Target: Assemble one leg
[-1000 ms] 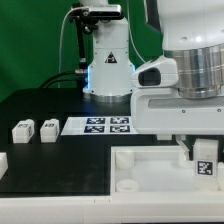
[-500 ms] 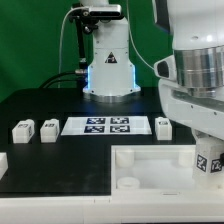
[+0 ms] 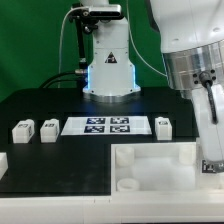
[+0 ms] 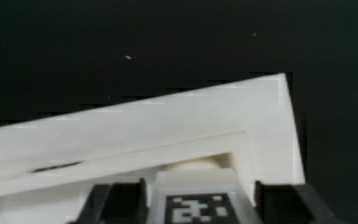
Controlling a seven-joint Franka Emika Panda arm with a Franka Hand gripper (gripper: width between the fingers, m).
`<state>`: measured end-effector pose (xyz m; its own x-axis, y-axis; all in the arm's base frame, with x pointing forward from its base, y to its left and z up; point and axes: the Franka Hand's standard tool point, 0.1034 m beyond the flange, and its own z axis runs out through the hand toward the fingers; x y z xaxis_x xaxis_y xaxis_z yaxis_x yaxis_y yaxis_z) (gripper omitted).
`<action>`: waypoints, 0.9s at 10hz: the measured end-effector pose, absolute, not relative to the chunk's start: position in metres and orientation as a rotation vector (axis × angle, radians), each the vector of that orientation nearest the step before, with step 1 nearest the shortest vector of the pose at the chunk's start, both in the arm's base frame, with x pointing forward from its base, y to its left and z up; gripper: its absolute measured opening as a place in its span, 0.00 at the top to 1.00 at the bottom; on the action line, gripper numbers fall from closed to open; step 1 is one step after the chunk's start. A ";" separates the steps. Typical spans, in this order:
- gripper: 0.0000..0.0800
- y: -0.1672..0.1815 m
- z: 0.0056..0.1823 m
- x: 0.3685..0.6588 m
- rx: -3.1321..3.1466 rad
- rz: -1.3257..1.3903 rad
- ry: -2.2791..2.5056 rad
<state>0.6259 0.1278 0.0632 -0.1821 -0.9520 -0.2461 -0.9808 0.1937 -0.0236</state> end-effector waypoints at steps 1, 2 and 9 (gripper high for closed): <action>0.59 0.128 0.063 0.626 -1.867 0.206 2.255; 0.59 0.128 0.063 0.626 -1.868 0.206 2.254; 0.19 0.135 0.093 0.618 -1.942 0.225 2.164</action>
Offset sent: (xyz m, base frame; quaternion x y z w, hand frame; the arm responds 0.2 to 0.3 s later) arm 0.0000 0.0000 0.0000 0.0000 0.0000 0.0000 1.0000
